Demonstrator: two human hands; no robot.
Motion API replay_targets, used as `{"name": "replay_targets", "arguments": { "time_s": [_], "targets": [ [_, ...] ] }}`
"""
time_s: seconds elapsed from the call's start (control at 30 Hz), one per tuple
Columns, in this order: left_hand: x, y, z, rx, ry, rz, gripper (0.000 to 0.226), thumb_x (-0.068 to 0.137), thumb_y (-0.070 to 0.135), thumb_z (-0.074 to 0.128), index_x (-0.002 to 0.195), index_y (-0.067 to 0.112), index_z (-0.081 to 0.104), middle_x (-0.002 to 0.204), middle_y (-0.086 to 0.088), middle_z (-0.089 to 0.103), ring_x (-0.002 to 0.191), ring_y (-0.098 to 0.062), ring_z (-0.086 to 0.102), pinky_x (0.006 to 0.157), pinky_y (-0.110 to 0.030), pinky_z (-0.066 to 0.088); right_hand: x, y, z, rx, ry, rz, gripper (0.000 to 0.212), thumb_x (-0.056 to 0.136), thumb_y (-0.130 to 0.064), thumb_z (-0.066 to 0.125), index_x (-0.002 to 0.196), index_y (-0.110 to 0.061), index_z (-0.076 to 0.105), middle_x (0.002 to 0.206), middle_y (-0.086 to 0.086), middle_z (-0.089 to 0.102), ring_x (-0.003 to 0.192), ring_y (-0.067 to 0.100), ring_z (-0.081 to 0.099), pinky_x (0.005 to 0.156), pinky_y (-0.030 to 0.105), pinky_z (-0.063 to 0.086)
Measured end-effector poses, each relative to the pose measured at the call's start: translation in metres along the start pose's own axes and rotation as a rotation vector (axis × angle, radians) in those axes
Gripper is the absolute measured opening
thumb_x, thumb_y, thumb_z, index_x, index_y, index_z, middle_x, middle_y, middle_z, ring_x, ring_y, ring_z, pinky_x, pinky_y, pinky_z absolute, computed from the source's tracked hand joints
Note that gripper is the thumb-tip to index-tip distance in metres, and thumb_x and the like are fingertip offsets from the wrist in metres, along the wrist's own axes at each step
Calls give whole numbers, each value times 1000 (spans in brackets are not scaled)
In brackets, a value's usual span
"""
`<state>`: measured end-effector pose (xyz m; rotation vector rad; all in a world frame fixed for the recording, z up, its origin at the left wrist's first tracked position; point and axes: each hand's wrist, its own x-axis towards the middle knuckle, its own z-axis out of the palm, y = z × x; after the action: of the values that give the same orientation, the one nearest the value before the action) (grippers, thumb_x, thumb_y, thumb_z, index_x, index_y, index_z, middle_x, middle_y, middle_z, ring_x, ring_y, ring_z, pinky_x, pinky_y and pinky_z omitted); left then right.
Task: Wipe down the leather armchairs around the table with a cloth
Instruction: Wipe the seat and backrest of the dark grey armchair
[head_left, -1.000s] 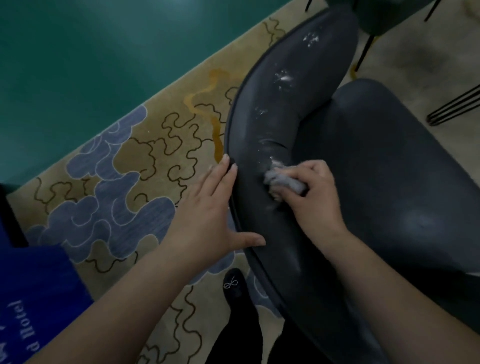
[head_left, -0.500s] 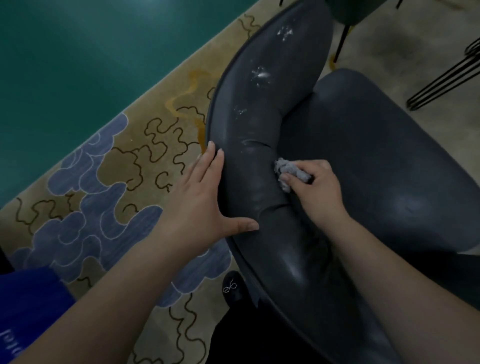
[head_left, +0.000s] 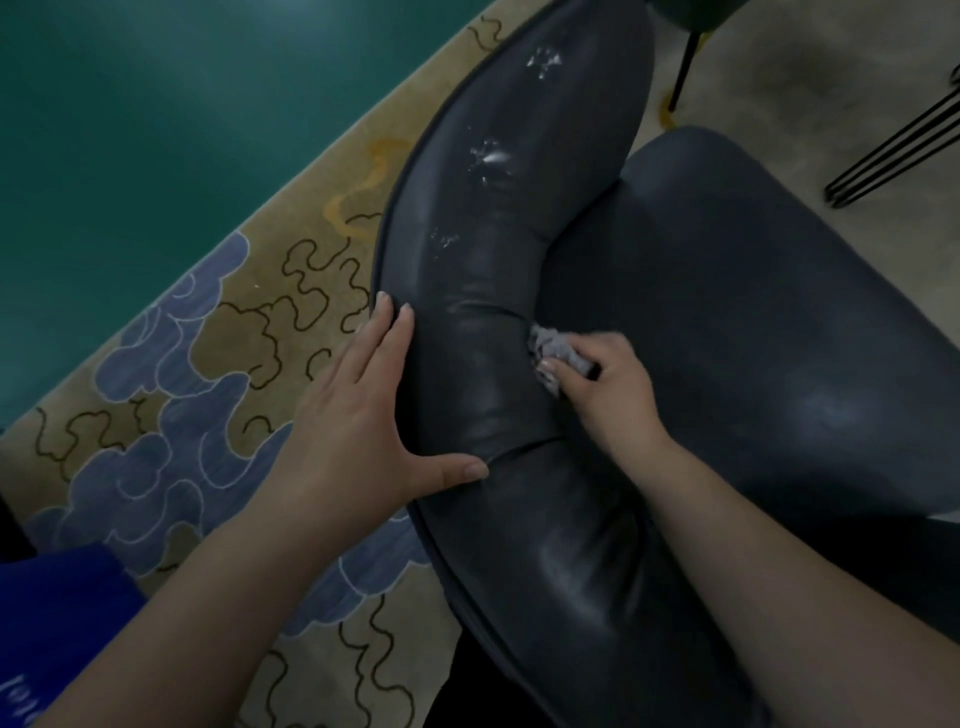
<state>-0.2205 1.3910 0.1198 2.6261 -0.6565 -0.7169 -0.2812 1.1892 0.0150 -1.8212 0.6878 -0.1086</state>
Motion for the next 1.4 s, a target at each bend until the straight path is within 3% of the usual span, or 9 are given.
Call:
{"name": "replay_targets", "arguments": {
  "time_s": [0.2,0.33,0.57,0.7,0.8,0.93,1.1,1.27,1.4],
  "targets": [
    [1,2,-2,9,-11,-15,134,41,83,53,151,33,-6,156,21,-17,143,1,-6,119,-33,11,9,-44,8,164,24,-96,25,79,-19,75,104,-22,71,108,8,54,95,4,53,85,5,36],
    [3,2,-2,21,-7,-12,134,40,84,53,151,33,-3,156,22,-15,142,2,-4,118,-32,13,10,-59,29,40,-128,-357,37,75,-32,76,111,-34,69,103,-1,42,104,20,46,98,28,41],
    [2,4,-4,6,-33,-26,132,42,82,56,149,39,-9,154,26,-19,143,1,-7,120,-37,14,15,8,9,120,-2,-21,30,83,-7,71,97,-32,65,96,2,54,88,7,54,83,6,39],
    [2,3,-4,6,-32,-22,132,42,83,55,149,39,-9,154,26,-19,144,0,-6,120,-38,14,12,21,-1,130,-73,151,23,86,-9,67,93,-31,65,90,-4,66,74,-9,58,75,14,44],
    [3,3,-4,18,-38,-25,133,42,83,55,149,38,-8,154,26,-18,144,0,-7,120,-37,13,20,-12,-2,204,56,4,25,82,-15,72,98,-32,65,100,4,61,89,7,58,82,15,42],
    [3,2,-5,48,-22,-23,132,43,84,54,152,35,-2,156,24,-14,143,1,-3,118,-33,13,17,-48,17,145,-144,-231,38,74,-24,77,111,-29,69,100,0,45,98,9,50,93,12,37],
    [3,3,-15,30,0,-33,120,49,81,51,152,35,9,157,22,-7,145,-4,1,118,-36,15,19,-36,0,96,-113,-91,37,78,-11,75,111,-26,69,99,1,48,92,5,51,84,2,34],
    [19,-1,-29,26,24,-62,122,50,80,51,153,29,11,159,18,-4,145,-7,3,118,-36,16,35,-77,-6,80,22,-129,28,82,-25,73,108,-31,68,104,1,48,90,-1,50,81,0,35],
    [43,-8,-32,38,50,-28,124,52,80,60,153,27,13,160,11,6,146,-12,9,118,-40,19,50,-113,28,-103,-78,-397,37,80,-38,72,116,-39,66,104,-4,40,103,14,44,99,27,40]
  ]
}}
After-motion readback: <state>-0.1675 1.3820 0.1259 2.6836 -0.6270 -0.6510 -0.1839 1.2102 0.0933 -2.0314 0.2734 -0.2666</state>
